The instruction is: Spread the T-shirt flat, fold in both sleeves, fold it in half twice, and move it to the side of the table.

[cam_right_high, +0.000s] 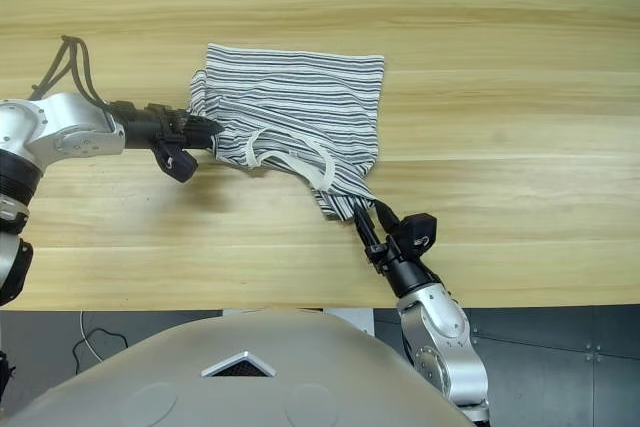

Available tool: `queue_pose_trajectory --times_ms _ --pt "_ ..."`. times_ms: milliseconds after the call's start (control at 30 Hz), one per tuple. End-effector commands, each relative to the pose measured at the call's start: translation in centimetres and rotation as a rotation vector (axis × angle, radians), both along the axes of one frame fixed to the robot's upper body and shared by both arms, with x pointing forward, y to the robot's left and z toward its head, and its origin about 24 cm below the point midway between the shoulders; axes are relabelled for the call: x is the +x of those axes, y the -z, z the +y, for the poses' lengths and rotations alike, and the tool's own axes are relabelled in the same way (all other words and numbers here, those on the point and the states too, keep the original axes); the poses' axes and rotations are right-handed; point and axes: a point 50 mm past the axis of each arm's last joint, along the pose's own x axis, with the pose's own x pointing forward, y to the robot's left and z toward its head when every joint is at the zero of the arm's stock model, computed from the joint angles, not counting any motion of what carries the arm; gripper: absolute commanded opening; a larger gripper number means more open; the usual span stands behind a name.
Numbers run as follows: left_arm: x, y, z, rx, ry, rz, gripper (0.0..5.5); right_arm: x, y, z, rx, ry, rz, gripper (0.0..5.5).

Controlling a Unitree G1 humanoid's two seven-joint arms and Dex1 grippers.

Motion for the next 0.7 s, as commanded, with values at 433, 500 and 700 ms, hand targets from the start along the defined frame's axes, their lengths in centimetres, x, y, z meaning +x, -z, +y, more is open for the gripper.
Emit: queue_pose_trajectory --times_ms 433,500,700 --pt "0.3 -0.3 -0.3 -0.008 0.017 -0.029 0.12 -0.4 0.5 0.2 0.023 -0.042 0.055 1.99" --pt "0.3 -0.3 -0.2 -0.006 0.016 -0.030 0.12 -0.3 0.7 0.1 0.032 -0.016 0.065 1.99" --pt "0.3 -0.2 -0.1 0.001 0.018 -0.035 0.12 0.4 0.5 0.6 0.109 0.003 0.064 1.99"
